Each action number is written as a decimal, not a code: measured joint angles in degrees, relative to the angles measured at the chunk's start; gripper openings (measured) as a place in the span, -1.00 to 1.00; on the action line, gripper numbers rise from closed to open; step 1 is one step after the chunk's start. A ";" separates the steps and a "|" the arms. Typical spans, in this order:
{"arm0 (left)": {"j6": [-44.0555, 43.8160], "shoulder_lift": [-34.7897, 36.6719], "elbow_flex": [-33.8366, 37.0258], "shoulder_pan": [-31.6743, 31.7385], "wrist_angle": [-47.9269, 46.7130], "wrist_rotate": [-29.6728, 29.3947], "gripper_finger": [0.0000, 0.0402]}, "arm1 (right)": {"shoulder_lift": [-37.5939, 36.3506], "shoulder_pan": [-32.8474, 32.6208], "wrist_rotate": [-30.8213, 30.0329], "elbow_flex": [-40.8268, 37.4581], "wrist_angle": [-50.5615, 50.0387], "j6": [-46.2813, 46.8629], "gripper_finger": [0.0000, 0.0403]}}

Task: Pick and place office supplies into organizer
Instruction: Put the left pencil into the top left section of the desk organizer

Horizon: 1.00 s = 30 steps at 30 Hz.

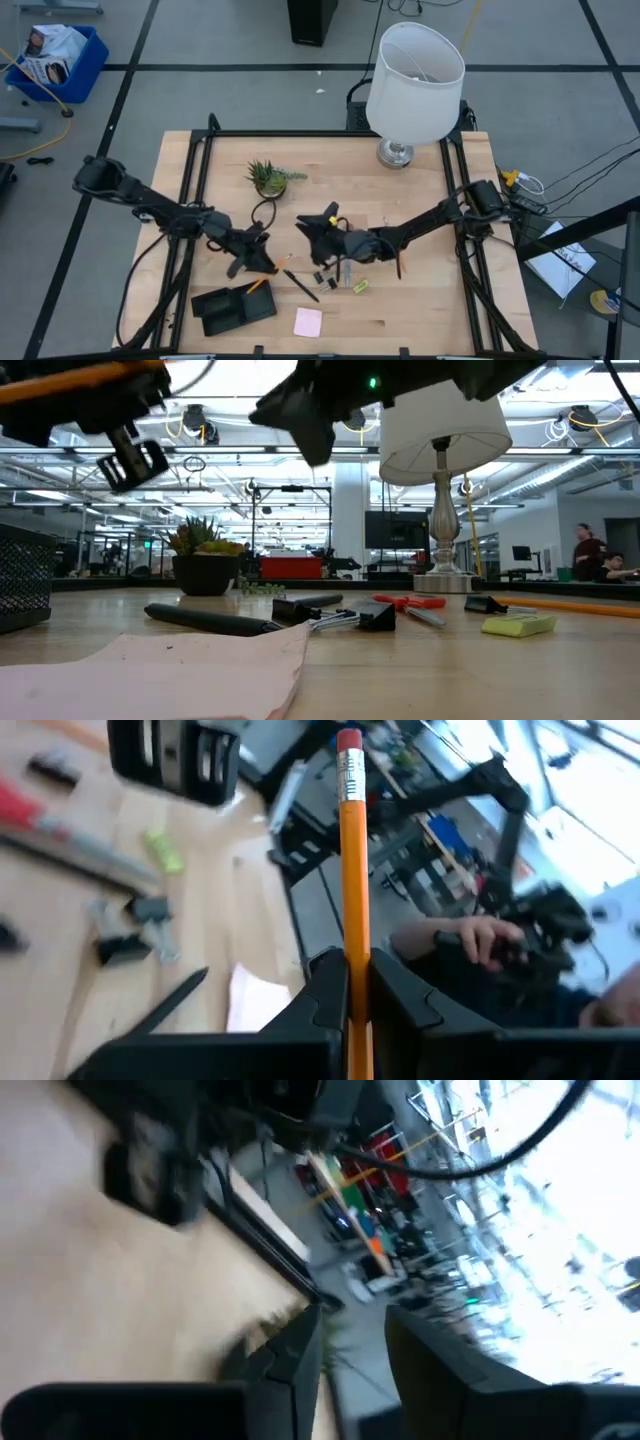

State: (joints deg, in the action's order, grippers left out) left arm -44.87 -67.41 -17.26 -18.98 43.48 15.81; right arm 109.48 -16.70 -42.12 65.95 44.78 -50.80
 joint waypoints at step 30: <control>33.93 24.34 0.03 -31.02 -28.96 -19.74 -0.88 | -0.68 -0.58 1.67 -0.04 -4.78 15.27 -0.47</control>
State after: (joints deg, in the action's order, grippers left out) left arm -10.94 -43.07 -17.23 -50.01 14.52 -3.93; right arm 108.79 -17.28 -40.45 65.91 40.00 -35.53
